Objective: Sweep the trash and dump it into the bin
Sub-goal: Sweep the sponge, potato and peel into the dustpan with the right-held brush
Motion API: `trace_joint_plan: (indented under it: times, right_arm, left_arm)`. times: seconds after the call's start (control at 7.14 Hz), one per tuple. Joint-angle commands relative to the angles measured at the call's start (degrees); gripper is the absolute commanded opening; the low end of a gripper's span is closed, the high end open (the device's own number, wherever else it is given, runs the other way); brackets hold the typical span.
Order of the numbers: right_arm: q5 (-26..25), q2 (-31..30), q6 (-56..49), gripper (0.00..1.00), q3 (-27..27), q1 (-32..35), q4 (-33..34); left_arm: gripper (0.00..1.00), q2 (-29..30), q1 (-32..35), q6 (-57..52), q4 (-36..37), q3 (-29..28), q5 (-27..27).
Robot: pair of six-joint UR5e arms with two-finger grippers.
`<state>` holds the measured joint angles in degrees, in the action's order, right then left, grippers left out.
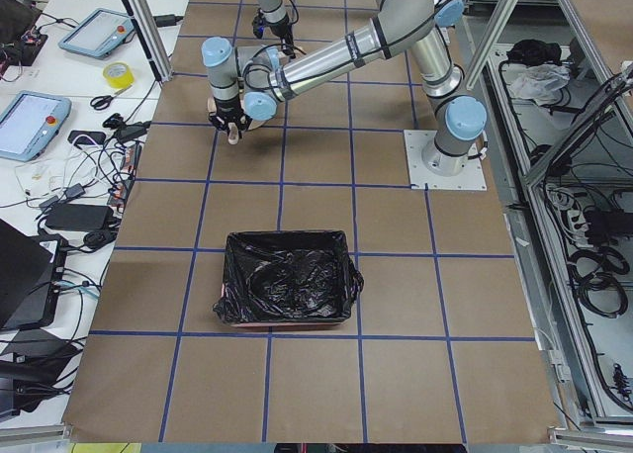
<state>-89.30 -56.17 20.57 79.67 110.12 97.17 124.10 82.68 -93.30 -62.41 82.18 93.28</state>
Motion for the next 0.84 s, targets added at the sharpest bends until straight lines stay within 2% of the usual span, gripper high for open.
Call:
trace_joint_plan:
  times: [0.0, 0.7]
  right_arm:
    - [1.6, 1.3, 2.5, 0.09, -1.9, 2.5, 0.6]
    - [6.5, 7.4, 9.2, 0.09, -9.5, 8.4, 2.4]
  left_arm:
    - [0.22, 0.0, 0.0, 0.1, 0.0, 0.0, 0.0]
    - [0.22, 0.0, 0.0, 0.1, 0.0, 0.0, -0.2]
